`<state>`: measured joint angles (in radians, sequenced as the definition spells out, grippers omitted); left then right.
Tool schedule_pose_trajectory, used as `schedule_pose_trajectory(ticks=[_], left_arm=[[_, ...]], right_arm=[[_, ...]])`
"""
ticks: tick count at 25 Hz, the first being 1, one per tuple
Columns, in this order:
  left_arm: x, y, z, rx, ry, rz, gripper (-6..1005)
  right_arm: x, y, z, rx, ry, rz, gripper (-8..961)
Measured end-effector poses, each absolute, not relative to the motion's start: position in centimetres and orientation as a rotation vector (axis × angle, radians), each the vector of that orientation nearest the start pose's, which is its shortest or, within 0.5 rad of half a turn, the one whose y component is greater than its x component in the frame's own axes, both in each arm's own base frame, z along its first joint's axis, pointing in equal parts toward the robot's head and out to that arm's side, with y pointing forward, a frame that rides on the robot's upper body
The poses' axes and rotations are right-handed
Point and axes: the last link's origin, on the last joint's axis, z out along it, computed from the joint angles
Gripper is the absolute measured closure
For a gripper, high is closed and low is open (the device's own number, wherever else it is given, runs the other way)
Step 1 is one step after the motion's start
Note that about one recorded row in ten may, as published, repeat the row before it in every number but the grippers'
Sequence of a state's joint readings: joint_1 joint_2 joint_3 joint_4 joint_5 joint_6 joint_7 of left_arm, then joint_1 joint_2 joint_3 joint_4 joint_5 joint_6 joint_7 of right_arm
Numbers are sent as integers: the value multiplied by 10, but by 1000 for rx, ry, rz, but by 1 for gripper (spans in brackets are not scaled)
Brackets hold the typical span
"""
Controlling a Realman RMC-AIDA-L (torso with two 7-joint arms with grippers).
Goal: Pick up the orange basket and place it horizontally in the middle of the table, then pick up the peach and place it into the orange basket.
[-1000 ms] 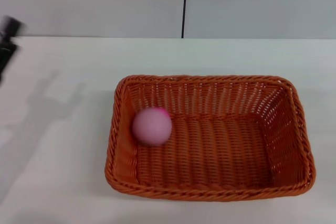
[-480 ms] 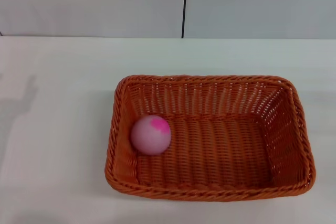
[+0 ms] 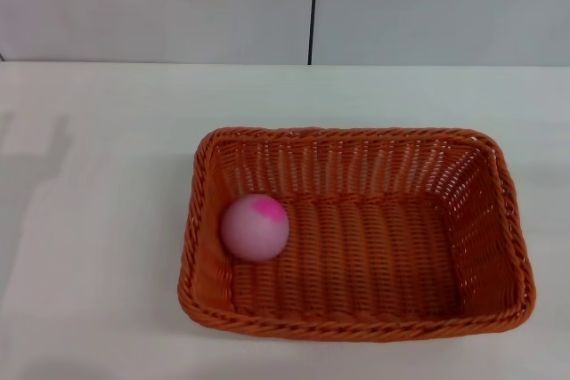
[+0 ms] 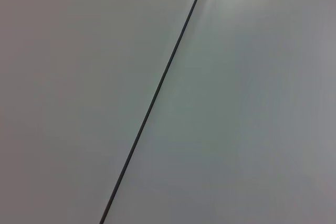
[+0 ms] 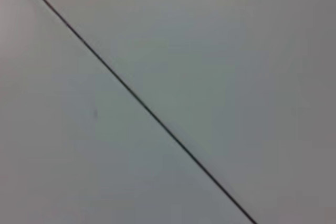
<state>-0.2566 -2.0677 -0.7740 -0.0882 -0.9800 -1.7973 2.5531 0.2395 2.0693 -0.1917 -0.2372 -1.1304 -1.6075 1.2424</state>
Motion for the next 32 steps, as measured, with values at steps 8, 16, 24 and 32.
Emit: schedule_pose_trajectory(ticks=[8,16,24,32], left_arm=[[-332,242,53,-1276,-473,-1302,140],[-333,242,53,-1270,-477,-1298,140],[-334,242,55,-1258,-477,-1297,140],[-334,243,55,-1252,-477,-1298,140]], right_arm=[[381,243,102,-1156,864,1474,578],[384,243,99,-1141,890,1468,578],[385,242,99,-1131,889,1468,578],[386,242,99,-1119,896,1470,578]])
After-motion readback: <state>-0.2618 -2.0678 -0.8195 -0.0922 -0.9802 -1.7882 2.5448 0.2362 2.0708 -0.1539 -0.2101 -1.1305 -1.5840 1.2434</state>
